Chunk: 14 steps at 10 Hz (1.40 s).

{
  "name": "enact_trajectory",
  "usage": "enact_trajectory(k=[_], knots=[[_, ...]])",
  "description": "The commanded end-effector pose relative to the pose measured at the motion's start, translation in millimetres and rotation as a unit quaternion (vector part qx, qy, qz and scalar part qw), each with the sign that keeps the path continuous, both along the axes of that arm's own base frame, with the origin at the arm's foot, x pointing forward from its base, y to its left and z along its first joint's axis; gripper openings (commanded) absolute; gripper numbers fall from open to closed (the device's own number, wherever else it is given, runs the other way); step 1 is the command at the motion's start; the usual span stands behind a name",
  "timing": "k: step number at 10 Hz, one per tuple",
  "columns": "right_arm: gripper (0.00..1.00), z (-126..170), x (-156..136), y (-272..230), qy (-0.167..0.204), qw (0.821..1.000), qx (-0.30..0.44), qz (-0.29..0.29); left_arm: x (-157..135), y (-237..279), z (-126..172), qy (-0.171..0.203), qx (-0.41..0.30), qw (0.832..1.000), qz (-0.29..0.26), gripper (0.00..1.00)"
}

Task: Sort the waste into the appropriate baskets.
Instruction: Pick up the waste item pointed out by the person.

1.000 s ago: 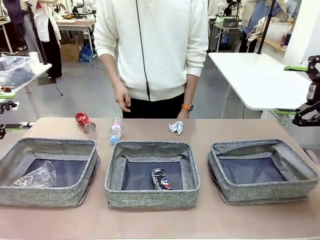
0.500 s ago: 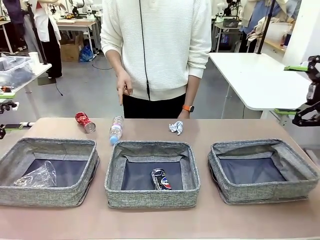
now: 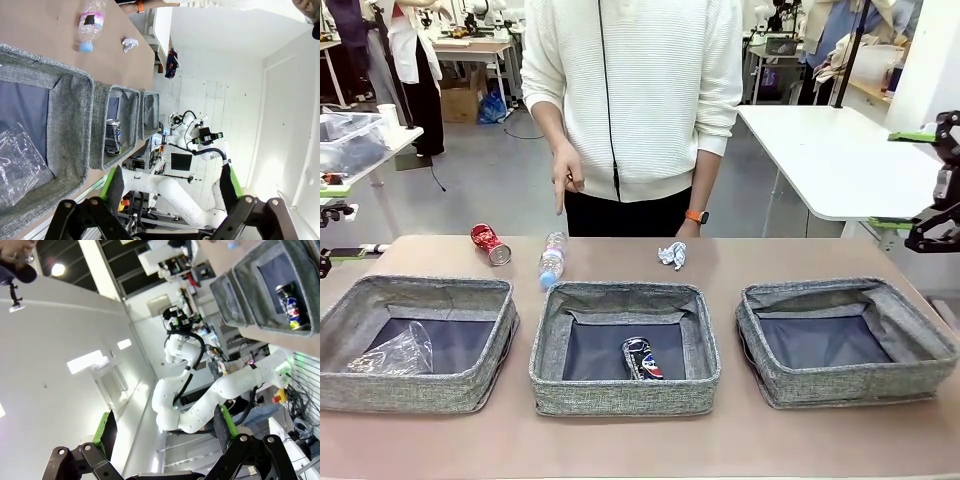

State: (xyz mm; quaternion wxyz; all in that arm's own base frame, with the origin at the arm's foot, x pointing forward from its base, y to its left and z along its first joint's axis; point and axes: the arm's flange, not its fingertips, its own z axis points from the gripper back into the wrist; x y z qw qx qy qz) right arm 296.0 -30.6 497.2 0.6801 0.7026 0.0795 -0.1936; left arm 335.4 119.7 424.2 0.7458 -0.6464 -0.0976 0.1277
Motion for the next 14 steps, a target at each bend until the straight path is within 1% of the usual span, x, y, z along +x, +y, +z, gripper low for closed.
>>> enact_trajectory(k=[1, 3, 4, 5, 6, 7, 8, 9, 10, 11, 12, 13, 14], knots=[[1.00, 2, -2, 2, -0.009, 1.000, 0.006, 0.000, 0, -1, 1, -0.006, 0.003, 1.000, 0.001, 1.00], [1.00, 2, -2, 2, -0.009, 1.000, 0.006, 0.000, 0, 0, 0, 0.000, 0.000, 1.000, 0.000, 1.00], [1.00, 2, -2, 2, -0.009, 1.000, 0.006, 0.000, 0, -6, 4, -0.004, 0.045, 0.999, -0.002, 1.00], [1.00, 2, -2, 2, -0.009, 1.000, 0.006, 0.000, 11, -39, 20, -0.021, 0.151, 0.988, -0.014, 1.00], [1.00, 2, -2, 2, -0.009, 1.000, 0.006, 0.000, 24, -78, 38, -0.055, 0.258, 0.964, -0.010, 1.00], [1.00, 2, -2, 2, -0.009, 1.000, 0.006, 0.000, 35, -126, 51, -0.095, 0.354, 0.930, -0.023, 1.00], [1.00, 2, -2, 2, -0.009, 1.000, 0.006, 0.000, 44, -172, 53, -0.134, 0.460, 0.877, -0.024, 1.00], [1.00, 2, -2, 2, -0.009, 1.000, 0.006, 0.000, 52, -211, 46, -0.164, 0.556, 0.814, -0.032, 1.00], [1.00, 2, -2, 2, -0.009, 1.000, 0.006, 0.000, 59, -244, 32, -0.183, 0.644, 0.743, -0.014, 1.00], [1.00, 2, -2, 2, -0.009, 1.000, 0.006, 0.000, 61, -264, 19, -0.166, 0.672, 0.722, -0.011, 1.00], [1.00, 2, -2, 2, -0.009, 1.000, 0.006, 0.000, 61, -263, 14, -0.143, 0.620, 0.771, -0.008, 1.00], [1.00, 2, -2, 2, -0.009, 1.000, 0.006, 0.000, 40, -271, 47, -0.203, 0.507, 0.836, -0.061, 1.00], [1.00, 2, -2, 2, -0.009, 1.000, 0.006, 0.000, 40, -271, 47, -0.203, 0.507, 0.836, -0.061, 1.00]])
